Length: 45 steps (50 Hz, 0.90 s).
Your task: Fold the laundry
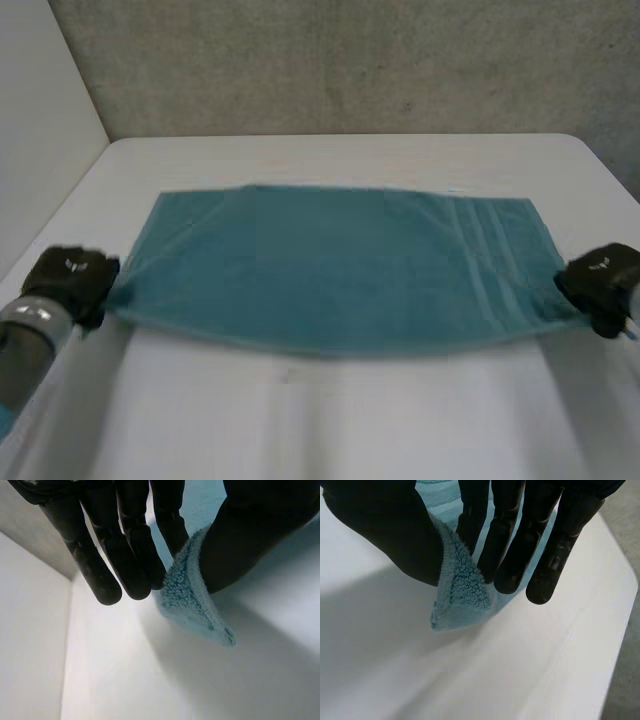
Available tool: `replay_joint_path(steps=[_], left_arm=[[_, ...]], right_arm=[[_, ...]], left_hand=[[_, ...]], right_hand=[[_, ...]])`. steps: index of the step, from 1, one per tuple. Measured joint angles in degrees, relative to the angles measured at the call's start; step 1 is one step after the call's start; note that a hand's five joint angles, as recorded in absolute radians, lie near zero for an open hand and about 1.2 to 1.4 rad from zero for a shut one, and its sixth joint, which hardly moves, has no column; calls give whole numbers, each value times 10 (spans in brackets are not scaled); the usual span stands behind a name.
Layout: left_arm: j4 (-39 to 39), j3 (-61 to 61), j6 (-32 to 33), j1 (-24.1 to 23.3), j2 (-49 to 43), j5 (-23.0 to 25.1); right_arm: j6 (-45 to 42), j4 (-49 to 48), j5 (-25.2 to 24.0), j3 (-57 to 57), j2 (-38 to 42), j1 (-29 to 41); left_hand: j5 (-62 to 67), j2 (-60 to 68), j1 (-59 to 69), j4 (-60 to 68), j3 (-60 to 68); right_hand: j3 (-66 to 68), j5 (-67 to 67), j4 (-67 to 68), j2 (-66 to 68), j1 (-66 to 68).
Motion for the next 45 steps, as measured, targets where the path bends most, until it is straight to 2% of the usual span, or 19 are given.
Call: replay_joint_path(steps=[3, 5, 7, 12, 13, 18, 22, 32, 38, 39, 40, 41, 42, 43, 44, 45], left_arm=[[-88, -20, 25, 6, 48, -6], [-107, -24, 31, 7, 62, -8], [-113, -23, 35, 8, 73, -7], [-87, -11, 35, 7, 71, -6], [-49, 9, 35, 5, 48, -6], [33, 73, 36, -7, -27, -7], [105, 179, 36, -30, -139, -10], [143, 390, 38, -57, -329, -10], [152, 461, 41, -59, -390, -6], [160, 469, 41, -60, -400, -3], [168, 472, 42, -61, -405, 0], [168, 472, 42, -61, -405, 0], [183, 472, 42, -63, -410, 7], [197, 468, 43, -66, -411, 14], [197, 468, 43, -66, -411, 14], [220, 456, 44, -71, -409, 25]], right_arm=[[-67, 54, -1, 20, -42, -29], [-84, 65, -2, 24, -52, -37], [-106, 73, -5, 27, -65, -49], [-100, 54, -8, 22, -65, -53], [-74, 16, -9, 10, -44, -49], [-12, -70, -7, -28, 20, -28], [49, -153, 10, -105, 110, 15], [86, -237, 72, -300, 288, 74], [85, -268, 100, -383, 361, 89], [85, -272, 108, -398, 375, 93], [85, -274, 113, -404, 381, 95], [85, -274, 113, -404, 381, 95], [85, -275, 119, -408, 386, 98], [88, -277, 135, -416, 394, 103], [88, -277, 135, -416, 394, 103], [93, -277, 148, -416, 396, 107]], left_hand=[[0, 0, 0, 0, 0], [0, 0, 0, 0, 0], [0, 0, 0, 0, 0], [0, 0, 0, 0, 0], [0, 0, 0, 0, 0], [0, 0, 0, 0, 0], [0, 0, 0, 0, 0], [0, 0, 0, 0, 0], [-1, -6, -1, -6, -6], [-1, -6, -1, -6, -6], [-179, -201, -206, -200, -197], [-179, -201, -206, -200, -197], [-179, -201, -206, -200, -197], [-412, -445, -452, -437, -438], [-412, -445, -452, -437, -438], [-518, -552, -530, -553, -546]], right_hand=[[0, 0, 0, 0, 0], [0, 0, 0, 0, 0], [0, 0, 0, 0, 0], [0, 0, 0, 0, 0], [0, 0, 0, 0, 0], [0, 0, 0, 0, 0], [0, 0, 0, 0, 0], [0, 1, 0, 0, 0], [-5, -3, -5, -5, -8], [-150, -126, -138, -150, -120], [-311, -295, -311, -315, -282], [-311, -295, -311, -315, -282], [-390, -375, -390, -406, -345], [-512, -494, -514, -511, -425], [-512, -494, -514, -511, -425], [-556, -528, -550, -548, -443]])
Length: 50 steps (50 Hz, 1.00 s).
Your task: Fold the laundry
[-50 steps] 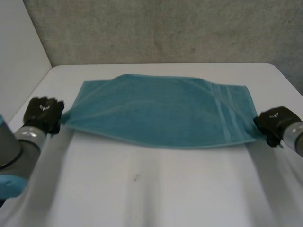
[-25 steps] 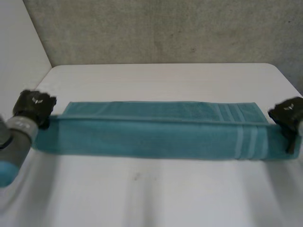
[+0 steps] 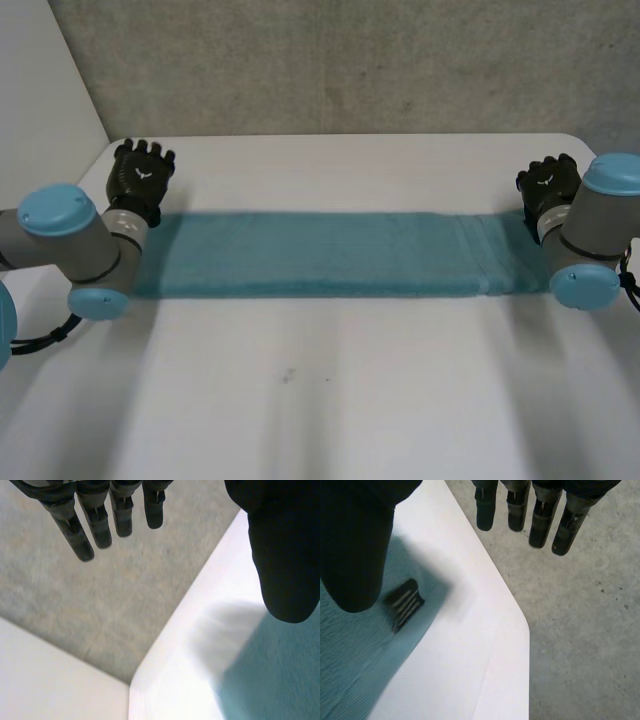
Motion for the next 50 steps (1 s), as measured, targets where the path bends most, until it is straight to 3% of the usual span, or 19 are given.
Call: replay_joint_path(steps=[5, 9, 17, 22, 25, 29, 31, 32, 34, 50], left_arm=[[54, -43, 2, -13, 28, 23], [82, -85, 1, -20, 70, 30], [84, -203, -18, -26, 198, 27], [77, -296, -70, -26, 283, 26], [72, -318, -94, -26, 300, 26], [36, -360, -182, -29, 331, 26], [36, -360, -182, -29, 331, 26], [4, -376, -241, -30, 343, 26], [-11, -381, -266, -30, 347, 26], [-7, -397, -291, -22, 345, 1]], right_arm=[[35, 0, 17, 26, -26, 2], [97, 0, 9, 87, -111, -3], [175, 13, -65, 217, -263, -19], [187, 49, -129, 283, -310, -61], [186, 70, -150, 295, -314, -76], [181, 123, -204, 312, -307, -112], [181, 123, -204, 312, -307, -112], [177, 131, -235, 315, -286, -133], [175, 123, -248, 313, -267, -145], [130, 68, -263, 285, -176, -182]], left_hand=[[-9, -19, 0, -14, -16], [-9, -20, 0, -14, -16], [-9, -20, 0, -14, -16], [-9, -20, 0, -14, -16], [-9, -20, 0, -14, -16], [-9, -20, 0, -14, -16], [-9, -20, 0, -14, -16], [-9, -20, 0, -14, -16], [-9, -20, 0, -14, -16], [-9, -20, 0, -14, -16]], right_hand=[[-1, -1, 0, -1, 0], [-1, -1, 0, -1, 0], [-1, -1, 0, -1, 0], [-1, -1, 0, -1, 0], [9, 6, 7, 8, 6], [74, 58, 66, 69, 52], [74, 58, 66, 69, 52], [118, 98, 109, 110, 91], [168, 144, 160, 164, 135], [358, 327, 349, 356, 294]])
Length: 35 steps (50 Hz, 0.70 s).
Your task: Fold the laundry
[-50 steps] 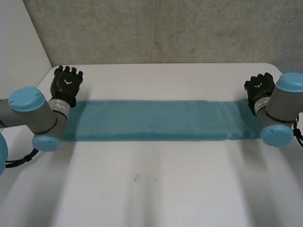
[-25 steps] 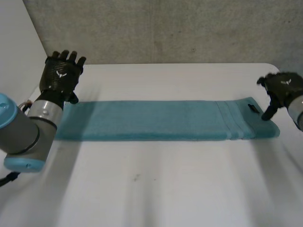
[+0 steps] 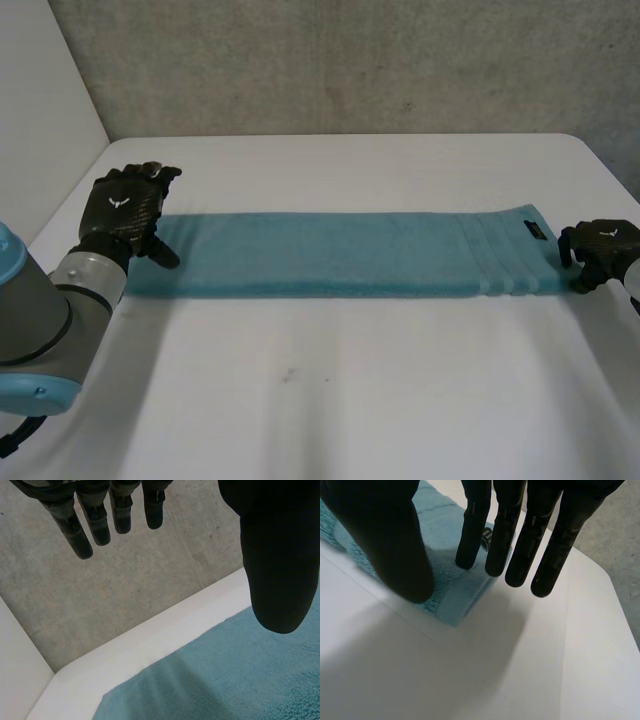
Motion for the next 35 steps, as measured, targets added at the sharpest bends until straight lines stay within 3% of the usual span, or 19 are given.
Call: replay_joint_path(steps=[10, 15, 17, 21, 30, 35], left_arm=[[13, -9, 2, -4, 0, -1], [13, -10, 2, -5, 0, -1], [13, -11, 2, -6, 0, -1], [13, -12, 2, -7, 1, -1], [13, -16, 2, -8, 2, -1], [13, -17, 2, -8, 3, -1]], right_arm=[[-7, -7, 1, -12, 12, -3], [-7, -7, 1, -12, 13, -3], [-7, -7, 1, -11, 13, -3], [-6, -7, 1, -9, 12, -2], [-5, -7, 3, -3, 12, -1], [-4, -10, 3, -6, 12, -2]], left_hand=[[0, 0, 0, 0, 0], [0, 0, 0, 0, 0], [0, 0, 0, 0, 0], [0, 0, 0, 0, 0], [0, 0, 0, 0, 0], [0, 0, 0, 0, 0]], right_hand=[[108, 102, 110, 105, 82], [70, 85, 71, 68, 59], [-14, 15, -12, -14, -7], [-59, -32, -59, -56, -41], [-53, -30, -51, -52, -38], [145, 145, 146, 145, 113]])
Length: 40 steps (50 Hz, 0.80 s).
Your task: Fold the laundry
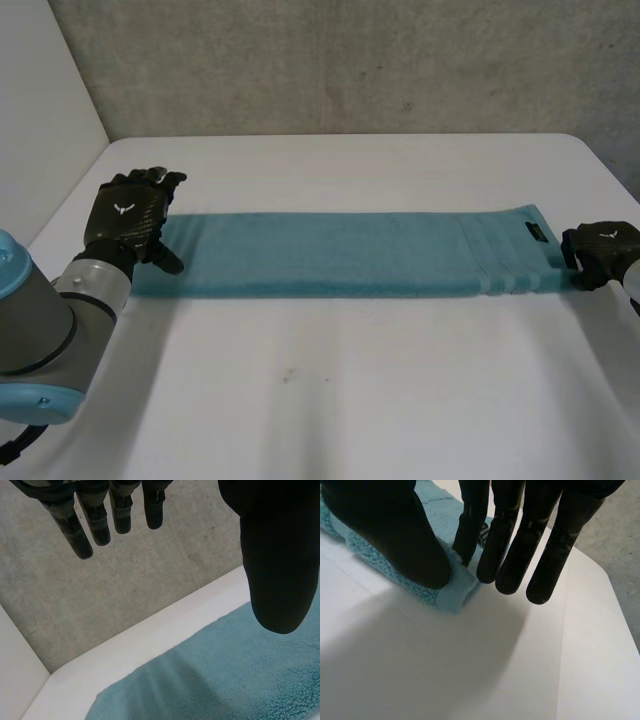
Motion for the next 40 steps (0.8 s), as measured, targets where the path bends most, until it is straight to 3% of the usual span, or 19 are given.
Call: replay_joint_path(steps=[7, 18, 26, 30, 40], left_arm=[[0, 0, 0, 0, 0, 0], [-1, -2, 0, 1, 1, -1], [-1, -2, 0, 0, 6, -2], [-1, -2, 0, 1, 9, -3], [-1, -2, 0, 6, 16, -5]], right_arm=[[6, -13, 14, -12, 7, -3], [-22, -13, 116, -68, 8, -70], [-53, -10, 138, -108, 3, -95], [-37, -11, 135, -124, -14, -48], [9, -20, 128, -171, -46, 197]], left_hand=[[0, 0, 0, 0, 0], [0, 0, 0, 0, 0], [0, 0, 0, 0, 0], [0, 0, 0, 0, 0], [0, 0, 0, 0, 0]], right_hand=[[49, 42, 55, 48, 17], [49, 42, 55, 48, 17], [49, 47, 55, 48, 20], [49, 53, 55, 48, 20], [49, 53, 55, 48, 21]])
